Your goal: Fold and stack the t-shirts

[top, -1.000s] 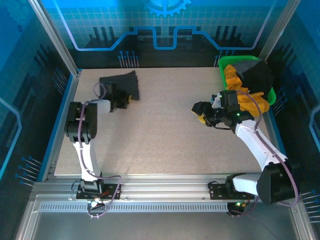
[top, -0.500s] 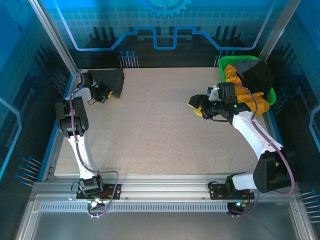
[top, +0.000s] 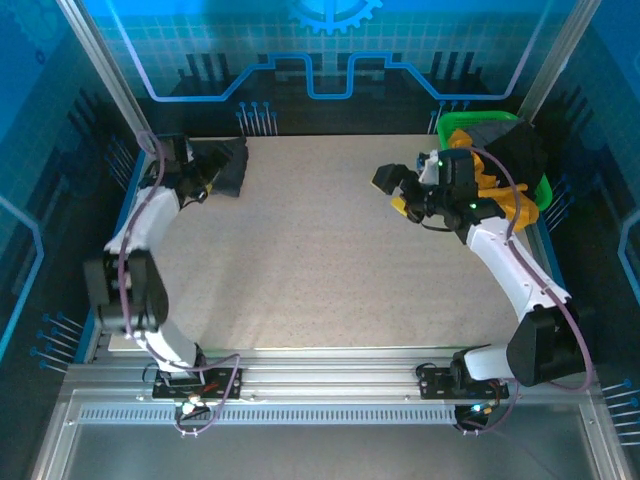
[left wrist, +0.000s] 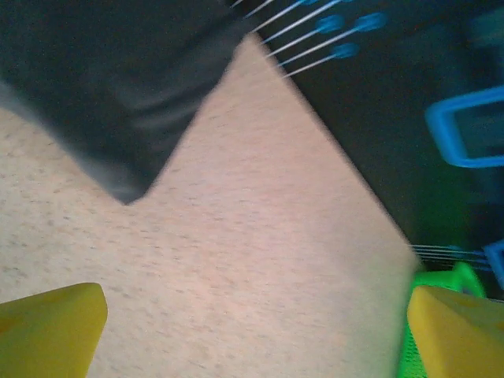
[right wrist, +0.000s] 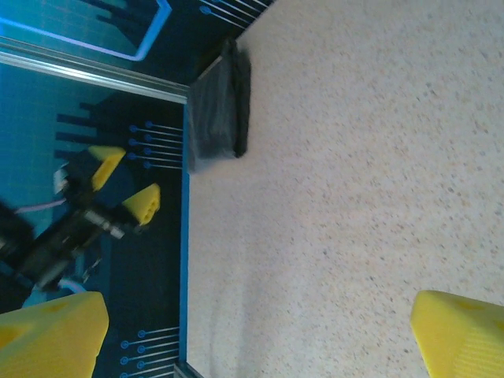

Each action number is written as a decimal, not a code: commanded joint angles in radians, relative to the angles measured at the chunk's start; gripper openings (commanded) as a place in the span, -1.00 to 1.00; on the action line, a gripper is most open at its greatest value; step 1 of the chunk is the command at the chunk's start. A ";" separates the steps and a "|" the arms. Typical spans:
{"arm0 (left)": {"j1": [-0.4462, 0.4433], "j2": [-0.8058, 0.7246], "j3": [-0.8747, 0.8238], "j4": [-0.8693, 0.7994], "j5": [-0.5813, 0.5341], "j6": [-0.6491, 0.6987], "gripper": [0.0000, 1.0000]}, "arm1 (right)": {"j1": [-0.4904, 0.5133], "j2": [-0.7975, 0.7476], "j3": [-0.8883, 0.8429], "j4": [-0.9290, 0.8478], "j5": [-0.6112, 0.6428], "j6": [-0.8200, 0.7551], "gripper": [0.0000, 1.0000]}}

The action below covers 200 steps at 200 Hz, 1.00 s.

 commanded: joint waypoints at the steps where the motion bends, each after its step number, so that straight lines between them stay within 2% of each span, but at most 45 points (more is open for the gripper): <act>1: -0.083 -0.181 -0.109 -0.033 -0.160 -0.009 0.98 | -0.029 -0.006 0.067 -0.047 0.008 0.015 0.99; 28: -0.225 -0.349 -0.149 -0.193 -0.393 0.007 0.98 | -0.046 -0.031 0.117 -0.132 0.102 -0.073 0.99; 50: -0.330 -0.460 -0.202 -0.371 -0.724 -0.054 0.98 | -0.061 -0.045 0.161 -0.273 0.233 -0.139 1.00; 59: -0.365 -0.518 -0.250 -0.399 -0.844 -0.029 0.98 | -0.071 -0.052 0.153 -0.322 0.302 -0.176 1.00; 68: -0.379 -0.591 -0.322 -0.366 -0.900 0.047 0.98 | -0.071 -0.080 0.119 -0.352 0.426 -0.218 0.99; 85: -0.379 -0.730 -0.481 -0.225 -0.915 0.273 0.98 | -0.071 -0.186 -0.039 -0.313 0.672 -0.277 0.99; 104: -0.376 -0.840 -0.698 -0.014 -0.897 0.543 0.98 | -0.041 -0.333 -0.343 0.009 0.871 -0.413 0.99; 119: -0.372 -0.871 -0.848 0.139 -0.832 0.670 0.98 | 0.019 -0.378 -0.507 0.169 1.038 -0.598 0.99; 130: -0.370 -0.866 -0.936 0.272 -0.762 0.718 0.98 | 0.022 -0.361 -0.547 0.196 1.021 -0.703 0.99; 146: -0.353 -0.789 -0.996 0.423 -0.749 0.676 0.98 | 0.016 -0.303 -0.578 0.213 1.002 -0.747 1.00; 161: -0.309 -0.643 -0.973 0.473 -0.732 0.650 0.98 | 0.003 -0.253 -0.641 0.315 0.990 -0.741 1.00; 172: -0.268 -0.540 -0.972 0.570 -0.688 0.653 0.98 | -0.011 -0.212 -0.680 0.422 0.956 -0.741 0.99; 200: -0.142 -0.333 -0.895 0.690 -0.588 0.626 0.98 | -0.034 -0.072 -0.676 0.599 0.873 -0.806 1.00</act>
